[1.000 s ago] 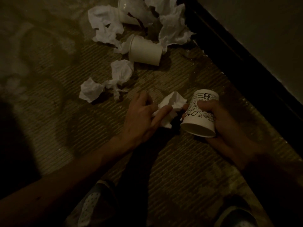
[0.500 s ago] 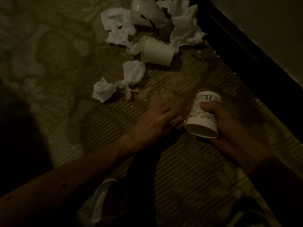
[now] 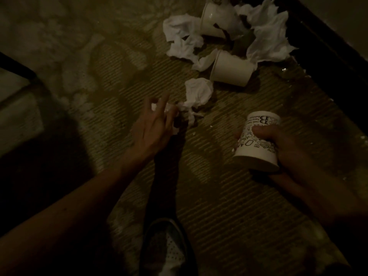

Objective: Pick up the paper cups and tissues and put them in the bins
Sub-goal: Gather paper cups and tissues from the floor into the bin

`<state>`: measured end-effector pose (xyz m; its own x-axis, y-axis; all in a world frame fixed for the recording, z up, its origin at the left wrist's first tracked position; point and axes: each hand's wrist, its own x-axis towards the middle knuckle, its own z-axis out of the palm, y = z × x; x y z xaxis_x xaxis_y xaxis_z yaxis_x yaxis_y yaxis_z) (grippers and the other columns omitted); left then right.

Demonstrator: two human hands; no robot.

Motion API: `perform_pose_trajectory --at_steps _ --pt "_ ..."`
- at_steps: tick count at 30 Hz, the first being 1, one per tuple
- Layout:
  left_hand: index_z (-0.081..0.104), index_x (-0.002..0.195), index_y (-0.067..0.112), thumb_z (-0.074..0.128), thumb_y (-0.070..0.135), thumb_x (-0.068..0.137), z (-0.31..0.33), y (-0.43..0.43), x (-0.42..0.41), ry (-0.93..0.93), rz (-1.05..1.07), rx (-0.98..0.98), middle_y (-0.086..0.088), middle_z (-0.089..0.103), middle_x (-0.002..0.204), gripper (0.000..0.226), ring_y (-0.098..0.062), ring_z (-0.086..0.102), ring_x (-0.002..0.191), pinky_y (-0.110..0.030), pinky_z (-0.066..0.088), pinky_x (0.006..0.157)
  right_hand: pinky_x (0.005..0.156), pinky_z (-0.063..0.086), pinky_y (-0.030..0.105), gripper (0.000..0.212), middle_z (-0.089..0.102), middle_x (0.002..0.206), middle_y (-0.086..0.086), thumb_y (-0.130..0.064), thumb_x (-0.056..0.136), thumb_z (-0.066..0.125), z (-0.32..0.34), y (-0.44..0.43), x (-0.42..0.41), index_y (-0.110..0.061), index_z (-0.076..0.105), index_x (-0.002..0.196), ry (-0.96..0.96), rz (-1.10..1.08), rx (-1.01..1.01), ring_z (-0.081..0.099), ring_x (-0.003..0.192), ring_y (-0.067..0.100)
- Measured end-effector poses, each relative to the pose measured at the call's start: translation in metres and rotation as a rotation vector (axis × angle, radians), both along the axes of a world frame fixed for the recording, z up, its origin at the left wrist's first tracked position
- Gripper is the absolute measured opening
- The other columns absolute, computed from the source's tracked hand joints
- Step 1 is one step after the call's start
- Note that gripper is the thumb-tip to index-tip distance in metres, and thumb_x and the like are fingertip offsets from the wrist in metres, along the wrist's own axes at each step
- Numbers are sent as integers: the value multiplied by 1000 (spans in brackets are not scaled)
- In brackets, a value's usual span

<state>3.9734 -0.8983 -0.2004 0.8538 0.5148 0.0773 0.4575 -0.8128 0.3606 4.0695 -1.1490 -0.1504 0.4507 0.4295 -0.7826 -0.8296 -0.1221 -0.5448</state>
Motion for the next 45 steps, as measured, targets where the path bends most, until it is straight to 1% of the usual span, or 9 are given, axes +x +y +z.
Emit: perform_pose_trajectory --at_steps 6,10,14,20,24,28,34,37,45 --pt "65 95 9 41 28 103 -8 13 1 56 -29 -29 -10 62 92 31 -23 51 88 -21 25 71 80 55 48 99 67 116 17 -38 42 80 -3 3 -2 -15 52 134 32 -4 5 68 100 34" --pt "57 68 18 39 28 103 9 5 9 -80 53 -128 7 45 67 40 -20 46 77 -22 21 70 74 56 44 101 67 116 19 -38 39 79 0 4 -1 -13 51 133 31 -12 9 68 99 34" --pt "65 77 15 41 39 100 17 -5 34 -173 -42 -176 -4 53 99 42 -15 45 99 -22 30 80 77 56 46 100 67 116 19 -39 41 79 -1 5 2 -14 50 134 28 -17 -10 68 99 35" --pt "66 102 5 53 47 94 4 -19 58 46 -392 -123 -12 48 143 44 -26 45 128 -34 32 103 80 56 47 110 69 113 19 -42 31 86 -7 5 4 -12 53 131 35 -15 2 69 98 34" --pt "67 95 1 60 57 83 -8 -32 65 -22 -440 -32 -16 62 118 58 -29 56 106 -32 40 87 74 57 41 100 71 109 16 -42 34 85 -12 -4 12 -12 59 125 48 -25 4 71 96 30" --pt "67 81 2 74 36 82 -8 -49 75 -34 -344 3 -15 64 86 34 -30 58 83 -28 33 70 86 55 46 92 71 110 16 -37 37 88 -10 -15 16 -12 62 122 112 -72 -94 69 98 33" --pt "52 83 21 68 35 90 42 -92 54 95 -65 -627 20 60 70 22 1 61 64 -17 43 54 92 49 45 37 69 98 14 -31 60 75 50 -54 -10 -7 74 89 248 -195 -85 66 90 30" --pt "66 107 20 67 22 90 97 -117 39 127 -85 -773 17 68 96 16 -1 65 91 -21 49 77 84 54 36 22 73 93 3 -29 69 68 105 -81 -32 -17 74 86 269 -279 -16 69 87 20" --pt "75 78 25 63 8 92 280 -197 -3 413 30 -1310 6 75 83 25 -9 71 82 -29 58 74 60 56 30 43 74 92 10 -29 57 73 261 -101 -98 -9 76 95 389 -562 1 72 75 21"
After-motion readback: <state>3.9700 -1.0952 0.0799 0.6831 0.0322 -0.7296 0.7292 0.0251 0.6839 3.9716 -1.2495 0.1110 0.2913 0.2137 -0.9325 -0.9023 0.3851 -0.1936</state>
